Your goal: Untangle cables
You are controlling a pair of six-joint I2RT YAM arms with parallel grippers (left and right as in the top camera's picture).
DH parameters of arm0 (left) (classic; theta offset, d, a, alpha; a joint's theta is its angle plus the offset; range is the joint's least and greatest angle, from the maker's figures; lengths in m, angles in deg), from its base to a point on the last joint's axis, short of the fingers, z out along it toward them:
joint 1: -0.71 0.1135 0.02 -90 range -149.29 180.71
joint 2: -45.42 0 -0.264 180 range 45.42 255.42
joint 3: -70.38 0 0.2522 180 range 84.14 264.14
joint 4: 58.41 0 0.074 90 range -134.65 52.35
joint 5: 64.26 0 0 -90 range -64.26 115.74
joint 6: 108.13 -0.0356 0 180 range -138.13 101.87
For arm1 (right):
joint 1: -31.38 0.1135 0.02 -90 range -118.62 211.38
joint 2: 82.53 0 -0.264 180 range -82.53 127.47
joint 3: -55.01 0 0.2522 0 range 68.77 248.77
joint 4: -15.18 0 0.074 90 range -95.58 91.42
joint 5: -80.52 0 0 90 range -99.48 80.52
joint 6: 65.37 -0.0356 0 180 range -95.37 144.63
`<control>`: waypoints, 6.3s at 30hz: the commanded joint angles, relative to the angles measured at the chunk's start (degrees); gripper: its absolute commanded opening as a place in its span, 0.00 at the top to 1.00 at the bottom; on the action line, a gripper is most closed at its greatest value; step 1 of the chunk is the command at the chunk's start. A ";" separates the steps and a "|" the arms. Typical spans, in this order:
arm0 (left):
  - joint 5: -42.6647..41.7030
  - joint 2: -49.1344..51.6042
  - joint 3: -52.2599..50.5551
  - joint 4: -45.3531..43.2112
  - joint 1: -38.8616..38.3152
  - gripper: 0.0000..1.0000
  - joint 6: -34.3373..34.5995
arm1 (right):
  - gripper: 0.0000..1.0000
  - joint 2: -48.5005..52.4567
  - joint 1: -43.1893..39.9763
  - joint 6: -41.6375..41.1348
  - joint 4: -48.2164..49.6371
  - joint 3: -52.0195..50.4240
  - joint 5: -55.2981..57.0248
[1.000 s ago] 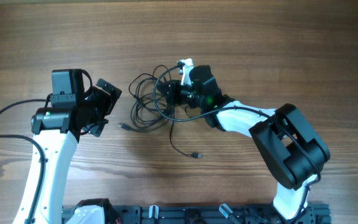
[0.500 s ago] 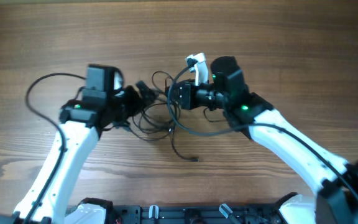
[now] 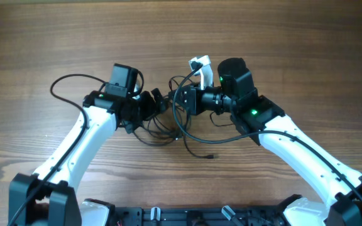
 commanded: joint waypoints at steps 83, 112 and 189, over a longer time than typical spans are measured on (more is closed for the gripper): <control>15.52 19.34 -2.60 -0.20 12.09 0.00 10.05 | 0.08 8.17 -44.72 2.82 -46.21 19.17 28.63; 15.50 19.34 -2.62 -0.81 11.54 0.00 10.10 | 0.50 32.06 -11.82 0.04 -25.14 19.17 44.76; 21.99 19.34 -2.64 4.00 11.61 0.00 10.05 | 0.00 26.01 -46.80 13.33 -33.57 21.05 53.59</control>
